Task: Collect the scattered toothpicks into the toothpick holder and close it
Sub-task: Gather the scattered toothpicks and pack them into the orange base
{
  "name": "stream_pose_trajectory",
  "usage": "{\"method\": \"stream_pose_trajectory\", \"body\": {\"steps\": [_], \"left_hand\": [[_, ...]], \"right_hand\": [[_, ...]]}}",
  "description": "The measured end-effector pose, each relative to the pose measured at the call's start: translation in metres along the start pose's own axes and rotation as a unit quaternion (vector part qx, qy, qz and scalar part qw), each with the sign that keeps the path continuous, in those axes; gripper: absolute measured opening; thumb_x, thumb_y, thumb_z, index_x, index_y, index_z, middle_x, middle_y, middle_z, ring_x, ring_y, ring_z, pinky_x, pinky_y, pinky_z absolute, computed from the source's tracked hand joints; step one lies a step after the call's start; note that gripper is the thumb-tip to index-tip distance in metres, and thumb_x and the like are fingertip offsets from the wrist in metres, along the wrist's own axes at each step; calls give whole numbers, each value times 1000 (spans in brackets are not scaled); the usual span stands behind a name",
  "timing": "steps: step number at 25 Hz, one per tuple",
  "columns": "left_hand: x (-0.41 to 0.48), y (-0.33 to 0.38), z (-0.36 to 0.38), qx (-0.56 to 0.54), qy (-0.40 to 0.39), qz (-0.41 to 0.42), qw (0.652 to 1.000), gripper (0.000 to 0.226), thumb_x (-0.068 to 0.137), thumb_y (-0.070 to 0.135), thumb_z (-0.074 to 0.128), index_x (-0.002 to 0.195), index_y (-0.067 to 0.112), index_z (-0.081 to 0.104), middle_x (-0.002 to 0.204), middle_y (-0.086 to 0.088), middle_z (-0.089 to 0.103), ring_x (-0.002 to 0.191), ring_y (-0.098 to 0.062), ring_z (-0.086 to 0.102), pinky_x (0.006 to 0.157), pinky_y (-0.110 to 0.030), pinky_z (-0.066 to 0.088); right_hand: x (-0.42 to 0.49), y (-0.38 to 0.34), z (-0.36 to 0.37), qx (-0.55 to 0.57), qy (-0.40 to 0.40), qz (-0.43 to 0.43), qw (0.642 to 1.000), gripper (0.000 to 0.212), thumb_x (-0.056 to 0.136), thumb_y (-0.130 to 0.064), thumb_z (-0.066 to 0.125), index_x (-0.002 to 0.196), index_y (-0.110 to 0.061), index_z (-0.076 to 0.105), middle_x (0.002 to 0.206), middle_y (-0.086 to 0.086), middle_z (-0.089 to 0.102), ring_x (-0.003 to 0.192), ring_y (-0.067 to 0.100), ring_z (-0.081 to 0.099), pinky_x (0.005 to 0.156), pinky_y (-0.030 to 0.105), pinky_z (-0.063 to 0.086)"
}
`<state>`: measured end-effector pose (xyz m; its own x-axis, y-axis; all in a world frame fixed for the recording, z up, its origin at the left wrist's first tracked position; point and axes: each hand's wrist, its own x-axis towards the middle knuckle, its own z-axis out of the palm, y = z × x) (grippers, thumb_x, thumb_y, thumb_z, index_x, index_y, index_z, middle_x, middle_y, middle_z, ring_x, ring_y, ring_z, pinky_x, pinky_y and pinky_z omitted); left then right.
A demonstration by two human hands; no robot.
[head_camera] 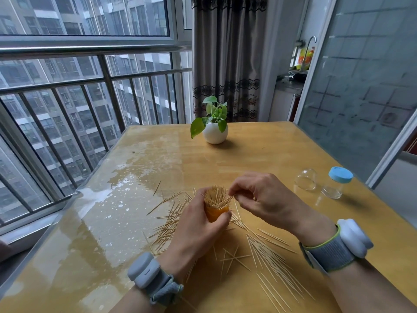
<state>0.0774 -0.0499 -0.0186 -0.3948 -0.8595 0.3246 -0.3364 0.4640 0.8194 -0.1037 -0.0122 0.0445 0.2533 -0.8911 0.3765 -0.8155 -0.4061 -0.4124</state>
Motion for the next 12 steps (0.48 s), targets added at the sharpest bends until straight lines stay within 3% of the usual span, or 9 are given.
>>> {"method": "stream_pose_trajectory", "body": {"steps": [8,12], "left_hand": [[1,-1,1,-39,6,-8,999,39,79,32,73,115,30,58,86,7,70,76,-3,65,67,-15,48],[-3,4,1,-50,-54,17,997,34,76,40,70,108,33,57,84,4,68,73,-7,62,64,-21,50]], "right_hand": [[-1,0,7,24,4,-3,1000,23,89,-21,59,108,-14,70,95,-3,63,82,9,57,72,13,44],[1,1,25,20,14,17,1000,43,100,-35,42,130,-11,59,121,3,59,113,12,53,96,20,43]]}}
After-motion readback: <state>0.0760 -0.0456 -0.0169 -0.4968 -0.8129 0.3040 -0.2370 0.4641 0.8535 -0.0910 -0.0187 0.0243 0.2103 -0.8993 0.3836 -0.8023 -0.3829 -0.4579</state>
